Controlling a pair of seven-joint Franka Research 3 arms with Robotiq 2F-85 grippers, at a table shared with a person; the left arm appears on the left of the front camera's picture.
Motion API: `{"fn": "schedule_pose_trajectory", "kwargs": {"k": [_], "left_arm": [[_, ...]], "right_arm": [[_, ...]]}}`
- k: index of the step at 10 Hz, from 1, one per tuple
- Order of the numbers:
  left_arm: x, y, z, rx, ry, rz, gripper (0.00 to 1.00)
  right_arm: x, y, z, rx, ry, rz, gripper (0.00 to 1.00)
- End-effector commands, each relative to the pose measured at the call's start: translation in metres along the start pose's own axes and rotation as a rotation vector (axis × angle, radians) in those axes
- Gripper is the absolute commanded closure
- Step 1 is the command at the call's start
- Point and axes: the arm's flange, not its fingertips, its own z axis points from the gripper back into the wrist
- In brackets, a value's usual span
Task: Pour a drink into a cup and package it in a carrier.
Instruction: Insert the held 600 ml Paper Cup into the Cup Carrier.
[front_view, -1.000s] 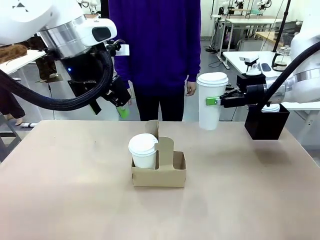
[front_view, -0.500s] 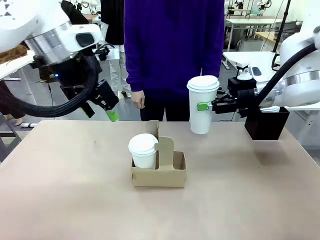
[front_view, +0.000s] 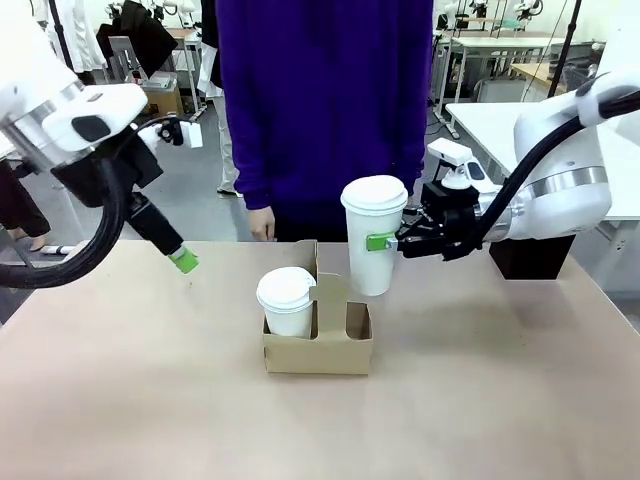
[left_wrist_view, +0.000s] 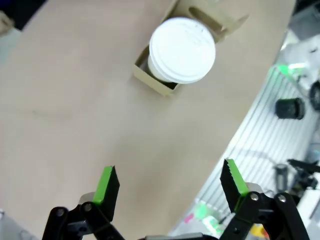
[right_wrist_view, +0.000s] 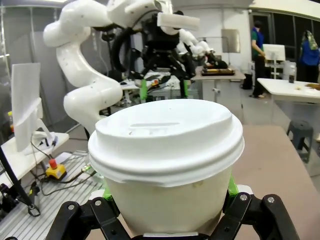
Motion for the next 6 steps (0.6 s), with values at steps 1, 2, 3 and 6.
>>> {"fn": "schedule_pose_trajectory", "kwargs": {"k": [1,2,3,6], "left_arm": [[-0.017,0.014,-0.010,-0.034,-0.037,-0.035,0.00],[-0.024,0.020,-0.014,-0.048,-0.038,-0.039,0.00],[-0.030,0.028,-0.017,-0.075,-0.047,-0.040,0.00],[-0.034,0.039,-0.024,-0.107,-0.046,-0.045,0.00]], "right_arm": [[-0.004,-0.002,-0.009,0.035,-0.016,0.008,0.12],[-0.010,-0.001,-0.014,0.042,-0.015,0.003,0.12],[-0.017,0.000,-0.020,0.053,-0.014,-0.004,0.12],[-0.036,-0.004,-0.033,0.076,-0.003,-0.032,0.12]]}}
